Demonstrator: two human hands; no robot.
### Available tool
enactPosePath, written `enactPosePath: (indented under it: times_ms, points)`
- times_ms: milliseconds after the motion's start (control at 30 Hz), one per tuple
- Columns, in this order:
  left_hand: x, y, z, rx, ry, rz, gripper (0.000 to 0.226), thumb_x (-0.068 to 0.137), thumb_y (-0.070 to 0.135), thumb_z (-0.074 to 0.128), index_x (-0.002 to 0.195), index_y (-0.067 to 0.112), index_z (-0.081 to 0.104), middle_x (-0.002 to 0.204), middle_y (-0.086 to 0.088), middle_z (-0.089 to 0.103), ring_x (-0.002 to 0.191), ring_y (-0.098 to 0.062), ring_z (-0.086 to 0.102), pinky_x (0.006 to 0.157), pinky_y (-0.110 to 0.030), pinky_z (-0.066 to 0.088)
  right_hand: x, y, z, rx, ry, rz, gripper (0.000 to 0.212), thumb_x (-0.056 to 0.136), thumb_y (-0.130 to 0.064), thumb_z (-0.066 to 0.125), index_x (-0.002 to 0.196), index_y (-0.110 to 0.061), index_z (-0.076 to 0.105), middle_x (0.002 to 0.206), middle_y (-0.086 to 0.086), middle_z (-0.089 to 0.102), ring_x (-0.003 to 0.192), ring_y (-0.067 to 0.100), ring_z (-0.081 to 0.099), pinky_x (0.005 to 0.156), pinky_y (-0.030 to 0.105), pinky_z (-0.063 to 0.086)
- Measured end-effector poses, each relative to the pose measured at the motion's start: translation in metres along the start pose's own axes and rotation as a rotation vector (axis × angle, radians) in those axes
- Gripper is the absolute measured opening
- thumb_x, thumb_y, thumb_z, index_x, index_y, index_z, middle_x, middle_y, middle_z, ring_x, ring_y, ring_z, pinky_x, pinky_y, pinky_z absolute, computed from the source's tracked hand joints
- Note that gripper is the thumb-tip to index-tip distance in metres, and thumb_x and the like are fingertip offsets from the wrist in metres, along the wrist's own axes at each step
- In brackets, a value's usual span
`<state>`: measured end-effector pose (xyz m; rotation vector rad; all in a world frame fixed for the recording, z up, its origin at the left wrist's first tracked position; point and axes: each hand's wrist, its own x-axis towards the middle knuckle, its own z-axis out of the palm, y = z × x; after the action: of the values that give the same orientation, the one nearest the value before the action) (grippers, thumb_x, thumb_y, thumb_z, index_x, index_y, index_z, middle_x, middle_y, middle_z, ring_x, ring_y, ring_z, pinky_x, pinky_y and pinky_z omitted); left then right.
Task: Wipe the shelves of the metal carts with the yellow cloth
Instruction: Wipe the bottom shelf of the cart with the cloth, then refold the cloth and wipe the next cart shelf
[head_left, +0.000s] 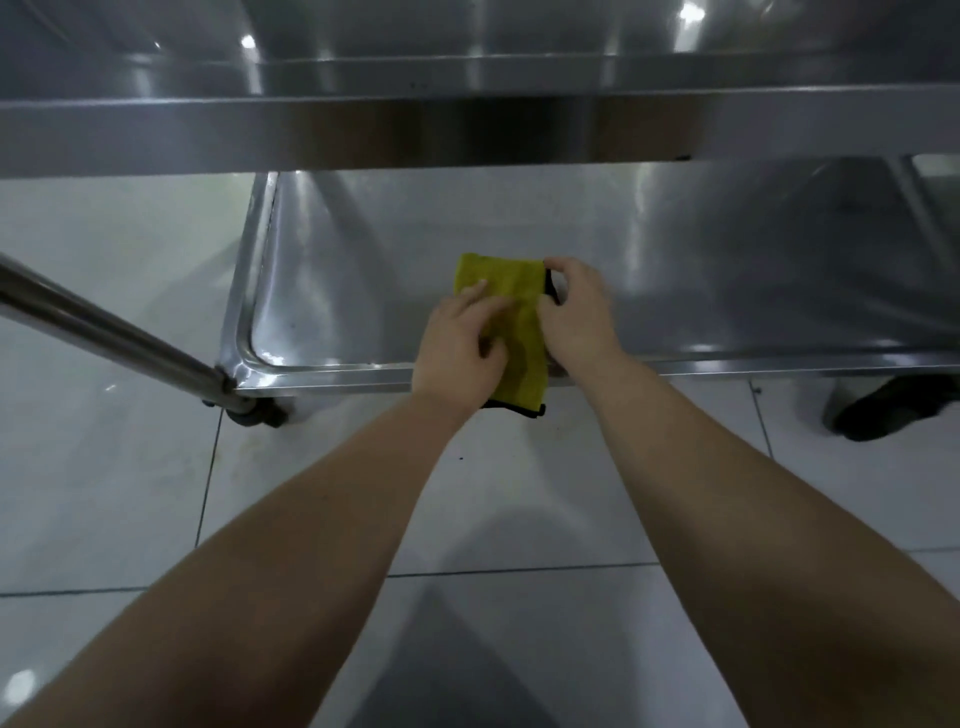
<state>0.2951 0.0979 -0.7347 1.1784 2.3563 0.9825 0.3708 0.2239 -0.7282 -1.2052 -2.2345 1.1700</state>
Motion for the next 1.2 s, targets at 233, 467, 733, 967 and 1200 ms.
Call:
enactPosePath:
  times_ms: [233,467,733,967,1200]
  points:
    - [-0.019,0.004,-0.021,-0.047,-0.016,-0.556,0.084,0.077,0.043,0.076,0.145,0.023,0.032,0.131,-0.003,0.056,0.123,-0.027,0.05,0.104,-0.047,0.039,0.019,-0.044,0.025,-0.449,-0.311,0.049,0.071,0.094,-0.039,0.057,0.151,-0.029,0.017,0.159,0.0,0.024,0.148,0.03,0.001,0.115,0.053,0.01]
    - [-0.009,0.002,-0.024,-0.018,-0.073,-0.648,0.039,0.077,0.043,0.074,0.108,0.025,0.058,0.111,-0.002,0.066,0.109,-0.028,0.058,0.094,-0.041,0.043,0.012,-0.059,0.025,-0.648,-0.202,-0.053,0.05,0.083,-0.035,0.07,0.128,-0.033,0.049,0.129,0.004,0.052,0.121,0.031,0.036,0.095,0.044,0.029]
    - [-0.075,0.017,-0.144,-0.093,0.08,-0.647,0.022,0.08,0.014,0.058,0.093,0.031,0.055,0.1,-0.004,0.067,0.093,-0.029,0.059,0.067,-0.024,0.038,-0.081,-0.136,-0.024,-0.212,-0.281,-0.016,0.031,0.068,-0.02,0.083,0.092,-0.019,0.063,0.089,-0.001,0.06,0.09,0.023,0.057,0.075,0.025,0.041]
    - [-0.161,0.106,-0.32,0.09,0.137,-0.38,0.032,0.078,0.017,0.063,0.105,0.033,0.067,0.103,0.007,0.068,0.094,-0.017,0.059,0.086,-0.029,0.024,-0.171,-0.279,-0.097,0.118,-0.37,-0.012,0.046,0.066,-0.01,0.084,0.086,-0.039,0.054,0.082,-0.018,0.06,0.077,0.0,0.057,0.07,0.021,0.045]
    - [-0.219,0.258,-0.522,0.277,0.221,-0.295,0.033,0.08,0.012,0.068,0.106,0.031,0.07,0.101,0.007,0.069,0.095,-0.018,0.061,0.091,-0.035,0.022,-0.226,-0.479,-0.211,0.109,-0.541,-0.287,0.036,0.077,-0.005,0.074,0.108,-0.021,0.065,0.109,-0.002,0.063,0.101,0.013,0.058,0.091,0.034,0.05]
